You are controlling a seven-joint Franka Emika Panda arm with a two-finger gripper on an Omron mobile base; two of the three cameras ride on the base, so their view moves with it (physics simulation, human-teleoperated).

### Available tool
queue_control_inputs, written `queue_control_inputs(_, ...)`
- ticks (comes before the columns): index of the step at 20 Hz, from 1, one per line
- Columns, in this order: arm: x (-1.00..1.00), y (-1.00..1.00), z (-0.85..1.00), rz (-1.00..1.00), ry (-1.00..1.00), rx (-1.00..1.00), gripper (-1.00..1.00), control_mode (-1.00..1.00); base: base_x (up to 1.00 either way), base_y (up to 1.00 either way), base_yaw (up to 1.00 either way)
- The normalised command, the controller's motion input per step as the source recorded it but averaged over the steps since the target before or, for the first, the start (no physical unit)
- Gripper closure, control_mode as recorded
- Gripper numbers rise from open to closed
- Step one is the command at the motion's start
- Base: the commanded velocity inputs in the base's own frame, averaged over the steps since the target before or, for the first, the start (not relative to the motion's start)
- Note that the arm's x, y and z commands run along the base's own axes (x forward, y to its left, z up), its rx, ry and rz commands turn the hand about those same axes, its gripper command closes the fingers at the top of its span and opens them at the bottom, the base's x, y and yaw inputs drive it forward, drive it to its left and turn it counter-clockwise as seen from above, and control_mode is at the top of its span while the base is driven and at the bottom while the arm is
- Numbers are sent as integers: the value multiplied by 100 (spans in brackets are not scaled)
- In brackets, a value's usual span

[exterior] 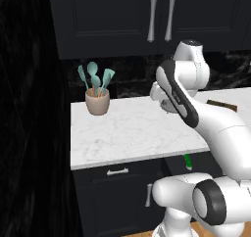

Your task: Pick up the knife from the drawer and place it on the cutting board. Then place the meat from the plate to the cutting board.

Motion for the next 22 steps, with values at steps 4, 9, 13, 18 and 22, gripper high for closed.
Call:
queue_control_inputs(4, -10, 0, -3, 0, 0, 0, -100, -100, 0, 0, 0)
queue_control_inputs(9, -39, -3, -54, -5, 5, -9, -100, -100, 0, 0, 0)
queue_control_inputs(13, -19, 0, -20, -8, 17, 0, -100, -100, 0, 0, 0)
queue_control_inputs(18, -2, -1, 0, -4, 11, 0, -100, -100, 0, 0, 0)
queue_control_inputs(22, -21, -4, 0, 0, 4, 0, -100, 100, -41, 0, 0)
